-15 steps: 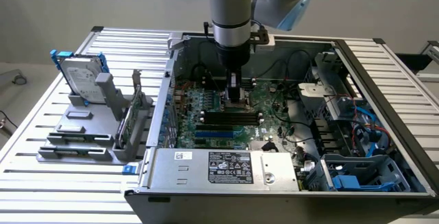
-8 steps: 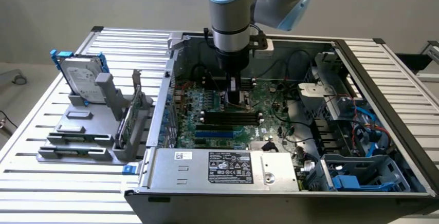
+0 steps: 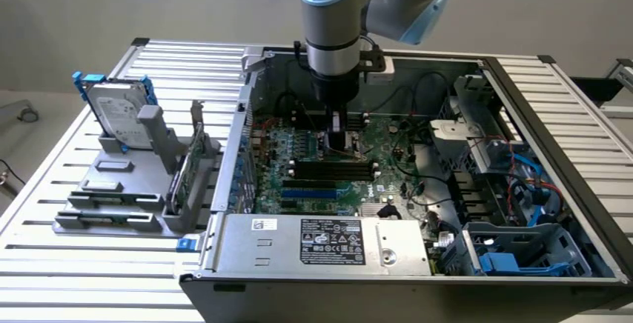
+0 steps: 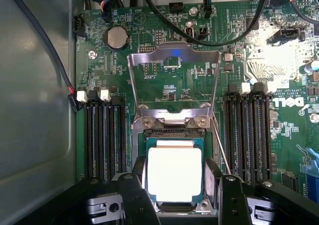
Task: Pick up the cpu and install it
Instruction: 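Place the cpu into insertion slot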
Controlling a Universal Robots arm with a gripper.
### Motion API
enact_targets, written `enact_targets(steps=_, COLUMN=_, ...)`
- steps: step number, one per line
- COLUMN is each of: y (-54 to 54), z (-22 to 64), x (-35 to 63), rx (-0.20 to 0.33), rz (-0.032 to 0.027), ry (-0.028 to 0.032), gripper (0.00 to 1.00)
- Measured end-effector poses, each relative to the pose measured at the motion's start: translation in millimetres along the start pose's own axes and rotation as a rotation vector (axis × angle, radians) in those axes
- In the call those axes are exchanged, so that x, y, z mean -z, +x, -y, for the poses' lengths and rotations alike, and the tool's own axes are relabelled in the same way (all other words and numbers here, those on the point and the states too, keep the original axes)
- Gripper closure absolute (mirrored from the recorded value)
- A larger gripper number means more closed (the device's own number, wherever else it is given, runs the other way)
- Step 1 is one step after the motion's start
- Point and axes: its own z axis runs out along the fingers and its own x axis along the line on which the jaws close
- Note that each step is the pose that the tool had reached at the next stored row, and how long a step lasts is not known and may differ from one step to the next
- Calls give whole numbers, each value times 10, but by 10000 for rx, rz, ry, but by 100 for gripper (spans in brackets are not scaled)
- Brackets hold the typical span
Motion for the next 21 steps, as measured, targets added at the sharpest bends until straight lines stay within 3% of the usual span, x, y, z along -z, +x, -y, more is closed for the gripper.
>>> enact_targets(steps=8, y=6, z=-2, x=-33, rx=28, rz=31, ry=2, gripper=45)
enact_targets(steps=14, y=14, z=-11, x=-38, rx=102, rz=148, ry=2, gripper=45)
enact_targets(steps=21, y=14, z=-16, x=-41, rx=189, rz=157, ry=11, gripper=45)
